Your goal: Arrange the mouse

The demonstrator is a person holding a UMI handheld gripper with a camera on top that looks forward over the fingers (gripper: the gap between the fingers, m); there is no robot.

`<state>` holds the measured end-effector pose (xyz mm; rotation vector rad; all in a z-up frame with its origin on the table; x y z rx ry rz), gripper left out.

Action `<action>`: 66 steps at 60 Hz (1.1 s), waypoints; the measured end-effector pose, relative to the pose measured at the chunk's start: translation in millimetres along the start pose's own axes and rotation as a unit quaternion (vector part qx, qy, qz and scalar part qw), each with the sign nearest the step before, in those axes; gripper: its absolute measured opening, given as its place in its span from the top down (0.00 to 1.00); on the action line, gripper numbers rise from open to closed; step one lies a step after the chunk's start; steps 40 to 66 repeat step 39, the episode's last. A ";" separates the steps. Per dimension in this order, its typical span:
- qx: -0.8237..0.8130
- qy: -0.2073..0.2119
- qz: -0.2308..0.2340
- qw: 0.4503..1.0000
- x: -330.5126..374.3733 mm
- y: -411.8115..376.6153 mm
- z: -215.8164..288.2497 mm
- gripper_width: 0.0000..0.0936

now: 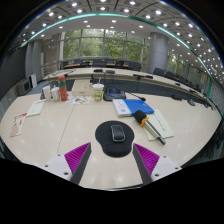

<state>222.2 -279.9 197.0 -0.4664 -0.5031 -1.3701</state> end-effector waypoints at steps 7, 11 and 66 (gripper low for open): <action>0.003 0.002 -0.010 1.000 53.1 -22.6 -19.9 0.09; 0.004 0.002 -0.008 1.000 75.9 -32.7 -28.1 0.09; 0.020 0.008 -0.010 1.000 130.2 -65.7 -50.8 0.09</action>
Point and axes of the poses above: the point between the fingertips, and its own axes, seen from behind it with the camera up: y to the right, z up, x backward, against the way the camera looks, the point moved 5 cm from there along x, backward, against the way the camera looks, and after that the axes turned 11 degrees about z, right-handed, at the moved point
